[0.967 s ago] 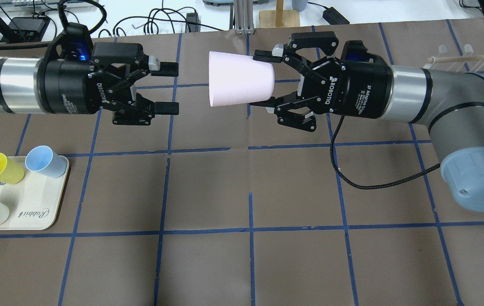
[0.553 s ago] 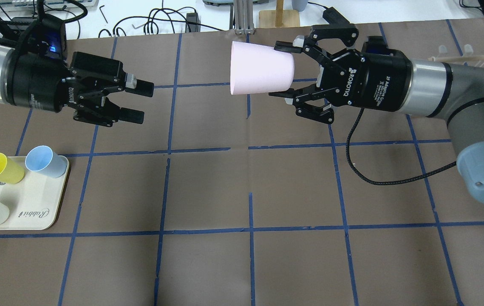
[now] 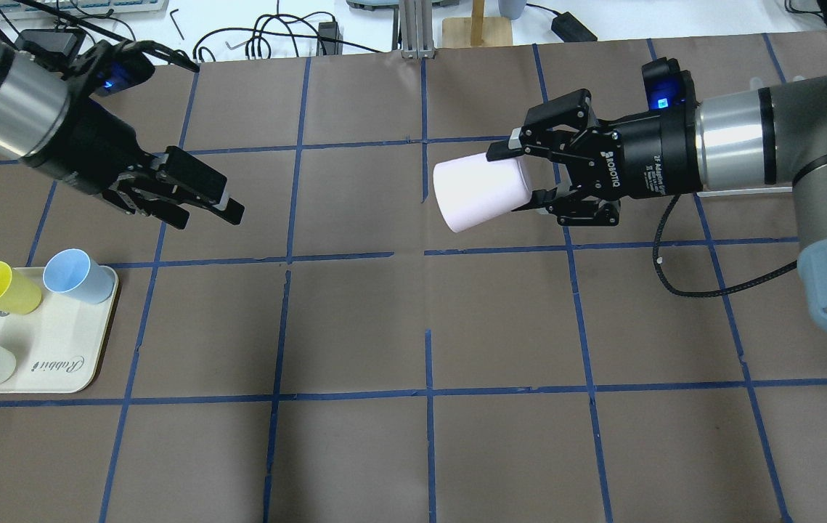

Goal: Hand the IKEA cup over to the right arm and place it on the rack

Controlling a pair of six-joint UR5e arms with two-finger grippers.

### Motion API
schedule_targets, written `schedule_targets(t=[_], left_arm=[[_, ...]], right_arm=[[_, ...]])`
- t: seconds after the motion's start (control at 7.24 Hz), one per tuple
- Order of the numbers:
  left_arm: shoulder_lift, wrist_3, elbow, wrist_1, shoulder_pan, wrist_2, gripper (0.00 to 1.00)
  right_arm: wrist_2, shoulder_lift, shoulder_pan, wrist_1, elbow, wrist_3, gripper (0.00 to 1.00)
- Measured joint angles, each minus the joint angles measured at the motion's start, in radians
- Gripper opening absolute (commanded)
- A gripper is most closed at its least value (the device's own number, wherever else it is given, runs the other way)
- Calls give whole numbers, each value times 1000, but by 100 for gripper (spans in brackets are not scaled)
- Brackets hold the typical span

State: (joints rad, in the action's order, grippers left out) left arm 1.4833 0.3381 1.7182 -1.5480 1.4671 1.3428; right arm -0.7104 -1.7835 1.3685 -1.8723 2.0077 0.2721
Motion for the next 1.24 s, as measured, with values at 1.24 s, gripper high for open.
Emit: schedule_targets(t=[1.24], left_arm=[[161, -228, -233, 39, 135, 299, 100]], right_arm=[[-859, 174, -58, -54, -228, -658, 25]])
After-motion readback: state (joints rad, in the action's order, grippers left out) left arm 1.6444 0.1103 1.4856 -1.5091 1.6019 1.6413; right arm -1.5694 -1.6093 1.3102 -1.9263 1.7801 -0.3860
